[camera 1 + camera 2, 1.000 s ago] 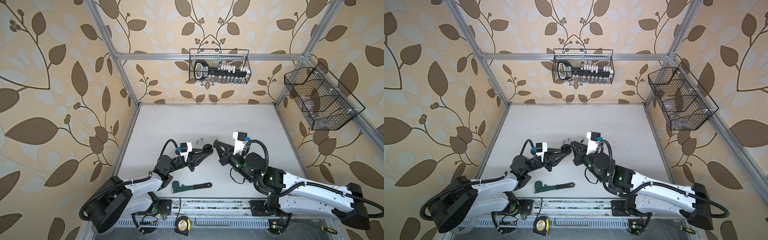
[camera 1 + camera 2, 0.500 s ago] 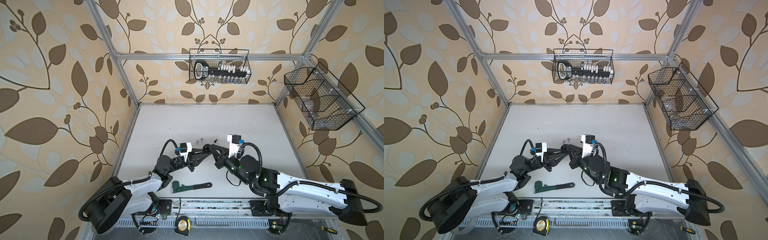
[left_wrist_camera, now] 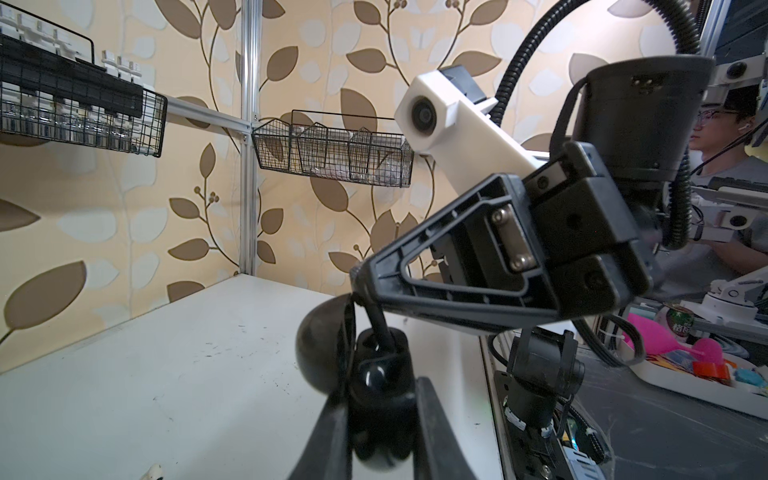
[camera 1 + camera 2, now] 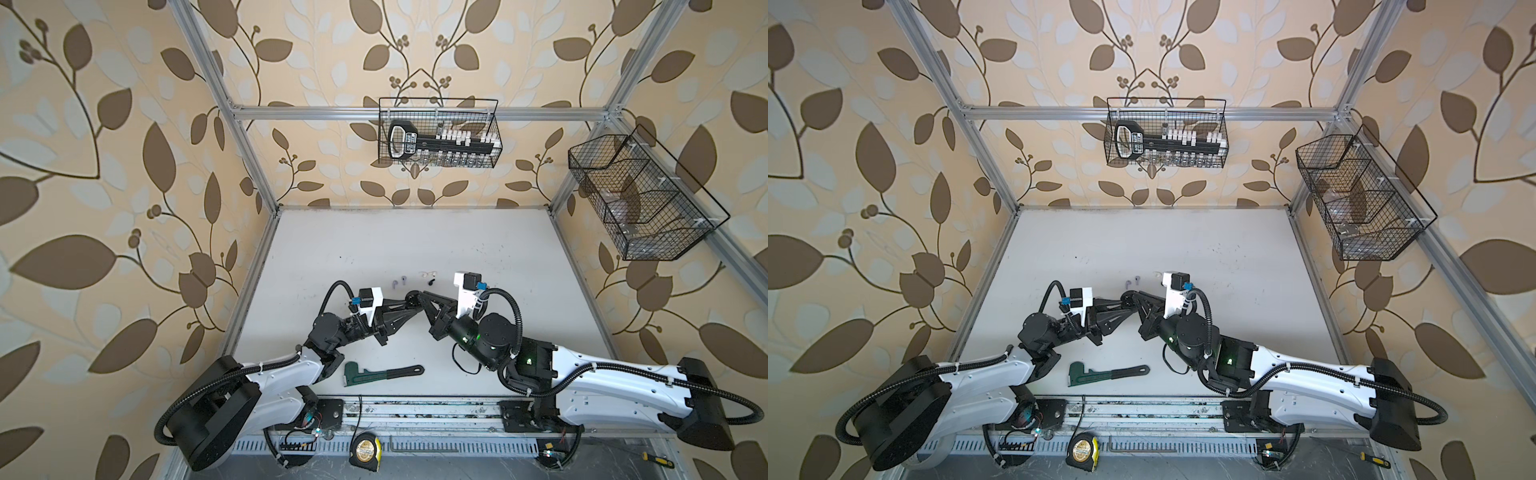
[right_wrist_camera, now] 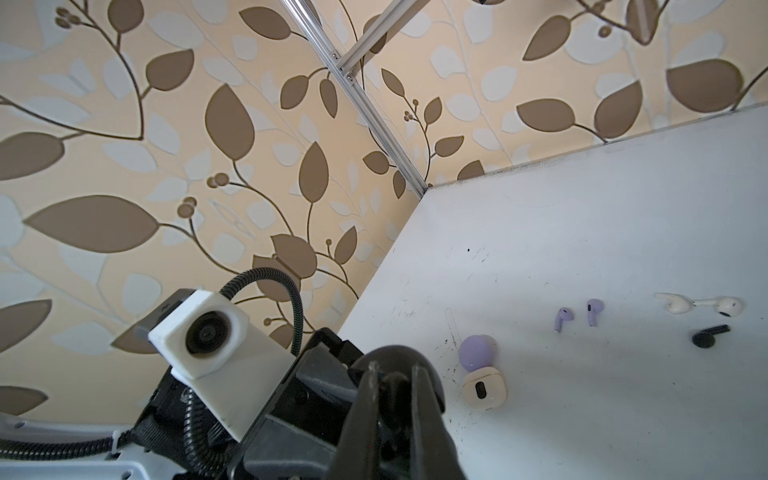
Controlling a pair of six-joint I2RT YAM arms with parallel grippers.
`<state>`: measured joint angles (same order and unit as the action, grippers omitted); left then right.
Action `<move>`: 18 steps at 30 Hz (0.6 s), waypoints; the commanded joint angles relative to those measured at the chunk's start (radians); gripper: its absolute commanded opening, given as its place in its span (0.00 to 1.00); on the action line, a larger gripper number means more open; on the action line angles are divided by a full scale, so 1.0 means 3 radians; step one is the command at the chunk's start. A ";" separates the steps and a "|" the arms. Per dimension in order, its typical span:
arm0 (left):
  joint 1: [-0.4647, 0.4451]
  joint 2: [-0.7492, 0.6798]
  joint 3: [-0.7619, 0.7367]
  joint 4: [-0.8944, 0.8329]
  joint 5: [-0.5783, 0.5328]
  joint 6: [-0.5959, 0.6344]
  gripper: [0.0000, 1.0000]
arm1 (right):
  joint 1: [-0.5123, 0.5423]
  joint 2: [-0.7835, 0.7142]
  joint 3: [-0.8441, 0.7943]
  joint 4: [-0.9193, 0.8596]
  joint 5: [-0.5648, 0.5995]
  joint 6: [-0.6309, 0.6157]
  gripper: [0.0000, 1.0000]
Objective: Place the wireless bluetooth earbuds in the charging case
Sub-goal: 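Lower the black earbud into a slot of the open black case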
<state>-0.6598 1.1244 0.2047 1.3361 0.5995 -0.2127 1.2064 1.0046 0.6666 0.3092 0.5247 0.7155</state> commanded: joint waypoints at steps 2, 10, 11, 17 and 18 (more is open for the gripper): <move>0.0013 -0.0087 -0.0022 0.0283 -0.0019 0.0053 0.00 | 0.0056 0.0021 -0.0114 0.0007 0.0051 0.0175 0.07; 0.0013 -0.0118 -0.0044 0.0238 -0.0076 0.0100 0.00 | 0.0135 -0.0024 -0.0166 -0.0007 0.0083 0.0325 0.06; 0.0014 -0.0123 -0.0044 0.0240 -0.0076 0.0105 0.00 | 0.0146 -0.0034 -0.0172 -0.0004 0.0092 0.0330 0.06; 0.0012 -0.0151 -0.0046 0.0230 -0.0076 0.0095 0.00 | 0.0181 0.0002 -0.0188 -0.0028 0.0167 0.0370 0.06; 0.0014 -0.0158 -0.0044 0.0223 -0.0071 0.0095 0.00 | 0.0184 0.0018 -0.0187 -0.0034 0.0178 0.0375 0.07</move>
<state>-0.6601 1.1110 0.1825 1.3277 0.5987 -0.2012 1.2484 1.0019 0.6334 0.3264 0.5686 0.8078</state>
